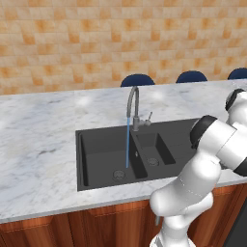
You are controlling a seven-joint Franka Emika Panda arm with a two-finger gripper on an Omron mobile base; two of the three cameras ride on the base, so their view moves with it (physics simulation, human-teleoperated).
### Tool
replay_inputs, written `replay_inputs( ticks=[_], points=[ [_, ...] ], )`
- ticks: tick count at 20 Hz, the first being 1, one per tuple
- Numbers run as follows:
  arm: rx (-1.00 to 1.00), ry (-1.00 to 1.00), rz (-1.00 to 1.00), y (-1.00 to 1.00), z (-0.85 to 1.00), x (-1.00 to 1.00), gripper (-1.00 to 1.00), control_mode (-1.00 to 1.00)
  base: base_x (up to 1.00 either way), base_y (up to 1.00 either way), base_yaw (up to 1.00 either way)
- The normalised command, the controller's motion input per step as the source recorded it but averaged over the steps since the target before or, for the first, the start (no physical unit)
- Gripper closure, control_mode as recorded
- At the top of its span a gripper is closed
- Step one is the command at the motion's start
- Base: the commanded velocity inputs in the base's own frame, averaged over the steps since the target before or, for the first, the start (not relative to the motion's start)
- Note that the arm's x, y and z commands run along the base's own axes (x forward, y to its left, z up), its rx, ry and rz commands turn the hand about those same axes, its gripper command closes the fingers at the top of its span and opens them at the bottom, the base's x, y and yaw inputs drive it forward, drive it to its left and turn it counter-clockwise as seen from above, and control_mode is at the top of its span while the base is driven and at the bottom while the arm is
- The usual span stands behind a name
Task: Soak the sponge with water for a few seconds and then drop it inside the sink.
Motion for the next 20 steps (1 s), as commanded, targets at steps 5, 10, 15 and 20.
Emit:
replay_inputs(
  ticks=[5,10,15,20],
  points=[
    [0.0,0.0,0.0,-0.63,-0.3,-0.13,-1.0,-1.0,0.0,0.0,0.0],
    [0.0,0.0,0.0,-0.58,-0.14,-0.11,-1.0,-1.0,0.0,0.0,0.0],
    [0.0,0.0,0.0,-0.48,0.0,0.0,-1.0,-1.0,0.0,0.0,0.0],
    [0.0,0.0,0.0,-0.4,0.0,0.0,-1.0,-1.0,0.0,0.0,0.0]
  ],
)
